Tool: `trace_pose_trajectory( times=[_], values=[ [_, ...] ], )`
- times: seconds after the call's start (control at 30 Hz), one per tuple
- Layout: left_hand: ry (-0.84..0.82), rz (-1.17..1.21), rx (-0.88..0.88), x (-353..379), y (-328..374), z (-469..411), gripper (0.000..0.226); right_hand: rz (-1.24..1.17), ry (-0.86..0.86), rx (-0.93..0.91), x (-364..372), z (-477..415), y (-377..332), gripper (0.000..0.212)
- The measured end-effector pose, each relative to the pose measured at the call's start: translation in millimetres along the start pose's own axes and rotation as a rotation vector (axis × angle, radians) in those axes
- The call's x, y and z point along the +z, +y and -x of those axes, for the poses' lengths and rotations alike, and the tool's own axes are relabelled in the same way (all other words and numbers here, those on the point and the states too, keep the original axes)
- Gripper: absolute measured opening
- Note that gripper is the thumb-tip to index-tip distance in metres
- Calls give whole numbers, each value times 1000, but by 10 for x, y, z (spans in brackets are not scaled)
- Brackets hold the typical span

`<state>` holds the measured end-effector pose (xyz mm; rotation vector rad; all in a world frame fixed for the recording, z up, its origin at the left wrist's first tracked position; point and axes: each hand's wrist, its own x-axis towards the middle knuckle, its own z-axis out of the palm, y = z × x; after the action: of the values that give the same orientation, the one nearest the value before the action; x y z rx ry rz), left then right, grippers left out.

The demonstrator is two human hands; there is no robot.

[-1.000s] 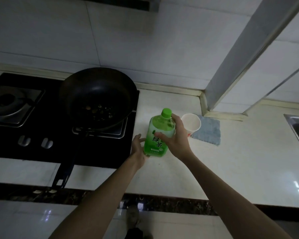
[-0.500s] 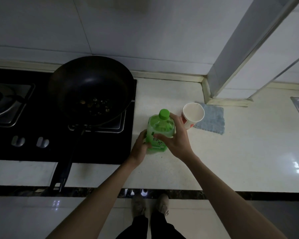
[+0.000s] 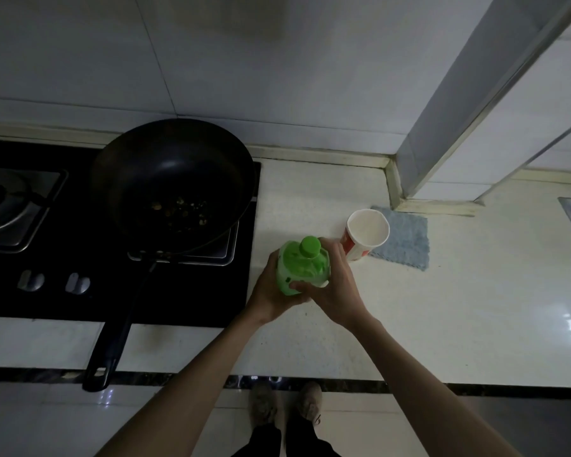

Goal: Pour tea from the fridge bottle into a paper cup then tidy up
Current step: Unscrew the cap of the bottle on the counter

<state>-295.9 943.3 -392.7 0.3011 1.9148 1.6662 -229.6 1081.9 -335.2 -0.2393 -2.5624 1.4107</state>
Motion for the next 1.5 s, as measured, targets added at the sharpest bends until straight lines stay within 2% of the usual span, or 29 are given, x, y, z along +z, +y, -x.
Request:
trace_pose_trajectory(
  times=[0.17,0.33,0.53,0.63,0.8,0.9,1.03,1.17,1.33,1.43,1.5],
  values=[
    [21,-80,13,-21,-12,-14,93,-6,-31,34,-26,36,-12,79],
    [-6,-156,63,-39,-60,52,92,67,-147,47,-208,100,-123,80],
    [-21,-42,67,-58,-98,100,80,301,27,-26,-333,102,-578,66],
    [-14,20,24,-52,-125,107,76,462,0,-49,-318,18,-698,57],
    [11,-21,-27,-5,-100,92,77,583,51,0,-230,-67,-775,68],
    [41,-66,-30,33,-91,98,77,634,97,-14,-178,-123,-797,57],
    [32,-97,-39,7,-111,83,77,584,175,-184,-134,-135,-709,35],
    [-1,-122,-28,-33,-58,72,73,579,144,-329,-206,-143,-621,28],
    [-12,-146,-20,-53,-8,87,73,627,-25,-449,-322,-215,-643,34],
    [-19,-153,-25,-57,1,85,74,701,-159,-557,-469,-251,-614,24],
    [-6,-148,-39,-49,-2,88,75,794,-218,-624,-523,-257,-603,35]
  ],
)
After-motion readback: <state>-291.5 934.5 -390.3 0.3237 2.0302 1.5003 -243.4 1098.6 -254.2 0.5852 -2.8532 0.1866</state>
